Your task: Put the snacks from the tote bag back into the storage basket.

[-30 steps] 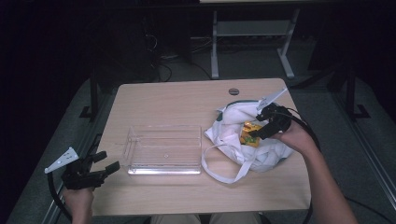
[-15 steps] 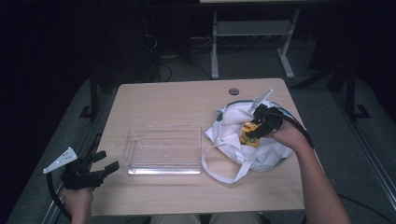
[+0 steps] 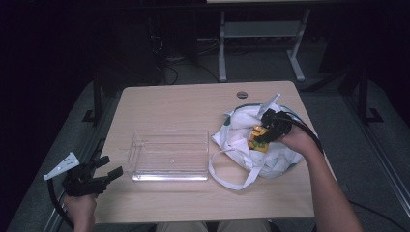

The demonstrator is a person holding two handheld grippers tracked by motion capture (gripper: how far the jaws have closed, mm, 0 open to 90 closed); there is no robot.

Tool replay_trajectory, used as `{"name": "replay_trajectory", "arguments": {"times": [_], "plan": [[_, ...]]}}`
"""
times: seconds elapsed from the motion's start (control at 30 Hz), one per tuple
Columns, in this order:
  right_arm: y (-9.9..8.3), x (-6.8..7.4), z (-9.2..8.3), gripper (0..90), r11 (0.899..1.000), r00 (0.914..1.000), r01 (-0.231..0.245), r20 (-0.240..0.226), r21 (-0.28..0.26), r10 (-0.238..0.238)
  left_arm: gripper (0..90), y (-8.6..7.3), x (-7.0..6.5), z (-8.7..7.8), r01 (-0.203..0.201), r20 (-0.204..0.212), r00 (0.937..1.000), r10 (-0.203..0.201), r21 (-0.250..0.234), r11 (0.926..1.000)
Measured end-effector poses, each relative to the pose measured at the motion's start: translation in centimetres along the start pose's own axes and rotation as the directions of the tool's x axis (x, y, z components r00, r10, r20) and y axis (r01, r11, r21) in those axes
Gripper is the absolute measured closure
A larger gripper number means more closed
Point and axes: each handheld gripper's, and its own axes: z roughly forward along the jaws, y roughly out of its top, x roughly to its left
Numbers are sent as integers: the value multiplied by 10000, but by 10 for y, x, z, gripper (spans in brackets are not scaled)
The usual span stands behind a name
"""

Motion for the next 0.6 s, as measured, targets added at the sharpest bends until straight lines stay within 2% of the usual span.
{"name": "replay_trajectory", "arguments": {"times": [0.4,0.5,0.6], "plan": [[1,-6,-3,521,9990,9989,-452,-108,74,452,126,-1,1,0,46,-30,10000,-47,-55,10000],[3,-6,-8,521,9989,9989,-458,-23,94,458,126,0,1,0,5,-30,10000,-5,-31,10000],[4,-5,-17,522,9984,9984,-556,-112,-139,555,126,0,0,0,4,-24,10000,-4,-39,10000]]}}
